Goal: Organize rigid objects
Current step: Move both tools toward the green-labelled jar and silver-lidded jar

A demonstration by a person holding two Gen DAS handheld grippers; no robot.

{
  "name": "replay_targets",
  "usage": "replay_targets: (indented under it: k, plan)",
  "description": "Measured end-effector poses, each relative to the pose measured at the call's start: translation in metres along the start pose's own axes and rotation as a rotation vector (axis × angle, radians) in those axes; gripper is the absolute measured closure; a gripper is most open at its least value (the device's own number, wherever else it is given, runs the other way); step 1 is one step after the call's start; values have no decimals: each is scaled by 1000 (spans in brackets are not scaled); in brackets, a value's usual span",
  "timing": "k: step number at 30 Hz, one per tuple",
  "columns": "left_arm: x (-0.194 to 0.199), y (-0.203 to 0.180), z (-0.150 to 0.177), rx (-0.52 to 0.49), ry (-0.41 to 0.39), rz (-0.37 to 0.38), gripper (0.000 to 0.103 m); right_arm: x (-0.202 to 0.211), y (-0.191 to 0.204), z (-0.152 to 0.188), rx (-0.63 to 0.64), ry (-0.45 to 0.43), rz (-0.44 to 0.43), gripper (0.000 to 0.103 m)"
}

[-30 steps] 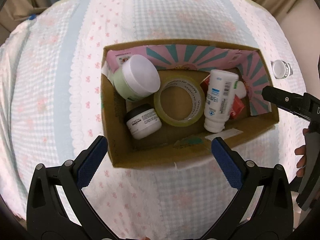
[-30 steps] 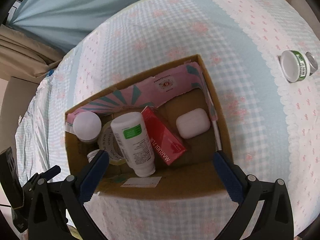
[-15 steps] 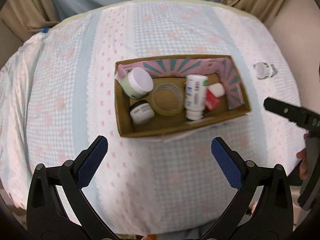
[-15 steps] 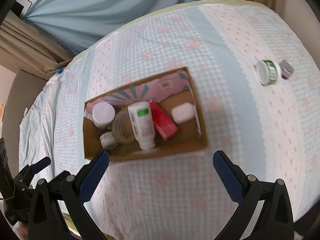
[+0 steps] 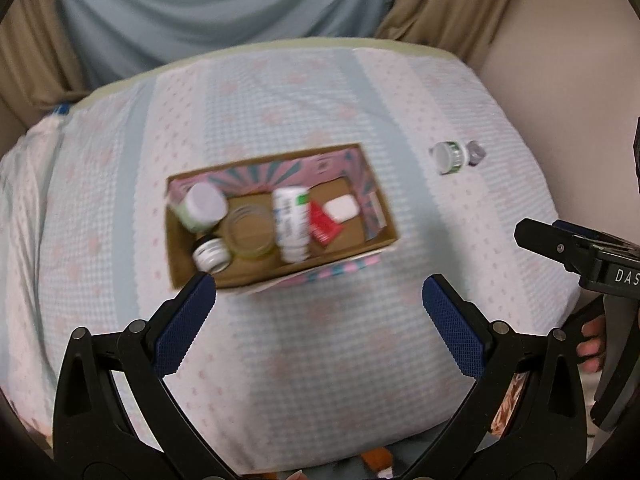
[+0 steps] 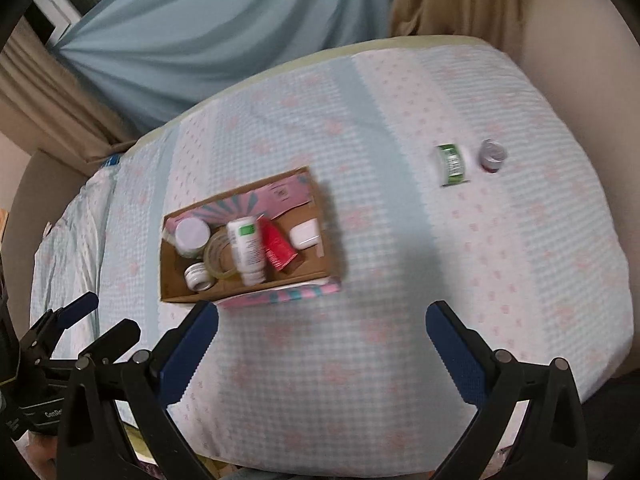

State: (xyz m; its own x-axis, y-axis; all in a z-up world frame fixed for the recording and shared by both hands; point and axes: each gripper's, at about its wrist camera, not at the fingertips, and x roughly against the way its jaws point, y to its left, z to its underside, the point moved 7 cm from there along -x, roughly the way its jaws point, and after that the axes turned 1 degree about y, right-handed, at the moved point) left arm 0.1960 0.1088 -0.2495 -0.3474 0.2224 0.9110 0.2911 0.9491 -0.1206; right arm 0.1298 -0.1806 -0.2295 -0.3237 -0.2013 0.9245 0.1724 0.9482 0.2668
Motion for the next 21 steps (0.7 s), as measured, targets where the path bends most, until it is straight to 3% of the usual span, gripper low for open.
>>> replay_targets:
  k: [3, 8, 15, 21]
  plan:
    - [0, -28, -11, -23, -19, 0, 0, 18, -28, -8, -26, -74, 27, 0]
    - [-9, -81, -29, -5, -47, -21, 0, 35, -85, -22, 4, -106, 106, 0]
    - [-36, -167, -50, 104, -59, -32, 0, 27, -171, -58, 213, -25, 158, 0]
    - [-87, -233, -73, 159, -65, -62, 0, 7, -230, -91, 334, -36, 137, 0]
